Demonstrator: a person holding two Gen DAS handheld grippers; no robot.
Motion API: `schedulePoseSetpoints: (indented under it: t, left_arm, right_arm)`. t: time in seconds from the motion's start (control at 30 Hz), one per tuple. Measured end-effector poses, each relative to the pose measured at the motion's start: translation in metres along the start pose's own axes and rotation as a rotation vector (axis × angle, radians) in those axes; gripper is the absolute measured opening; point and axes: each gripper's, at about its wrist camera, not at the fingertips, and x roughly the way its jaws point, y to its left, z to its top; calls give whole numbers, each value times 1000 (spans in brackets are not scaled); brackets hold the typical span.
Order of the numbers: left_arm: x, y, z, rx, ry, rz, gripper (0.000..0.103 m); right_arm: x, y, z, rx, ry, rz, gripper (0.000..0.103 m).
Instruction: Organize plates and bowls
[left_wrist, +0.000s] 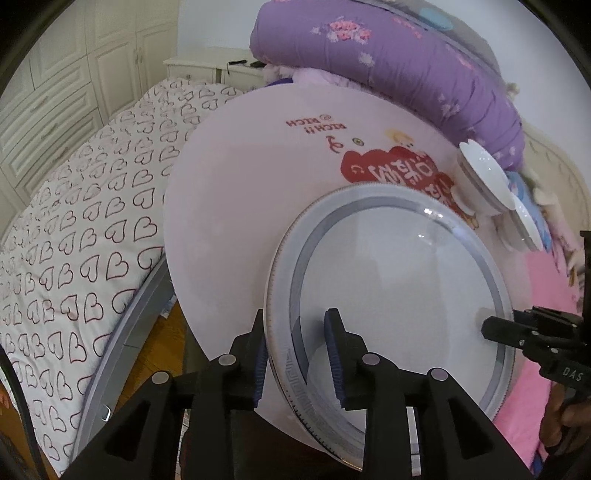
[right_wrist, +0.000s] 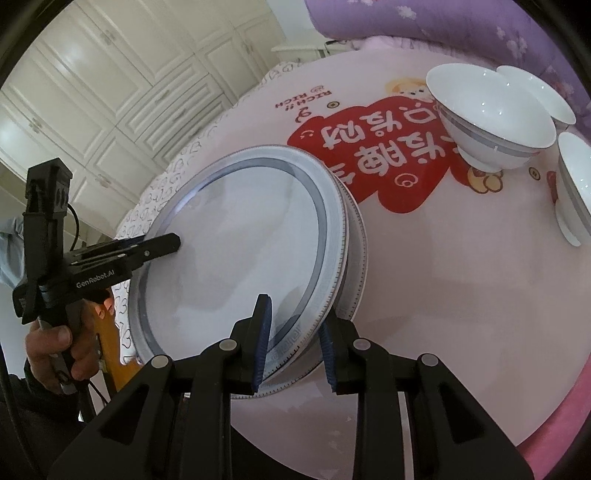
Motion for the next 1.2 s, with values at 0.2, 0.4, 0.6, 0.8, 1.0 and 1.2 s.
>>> schedulePoseSetpoints:
  t: [0.2,0.4,0.6,0.8,1.0,1.2]
  left_arm:
    - [3,-1,1,15,3,10,26]
    - [3,2,1,15,6,5,26]
    - [2,1,0,22,5,8,26]
    - [1,3,0,16,5,5,28]
    - [-3,1,0,23,-7,13,58]
    - [-14,-3,2,22,-45,39,102]
  right_arm:
    - [-3,-1,1,7,-5,-9,28]
    - [-4,3,0,11,-2,1,40]
    - [-6,10,0,5,9,-6,55]
    - [-10,6,0,11,-4,-34,69]
    - [-15,5,1,8,-30,-42,82]
    - [-22,-11,4,82,-107,-18,103]
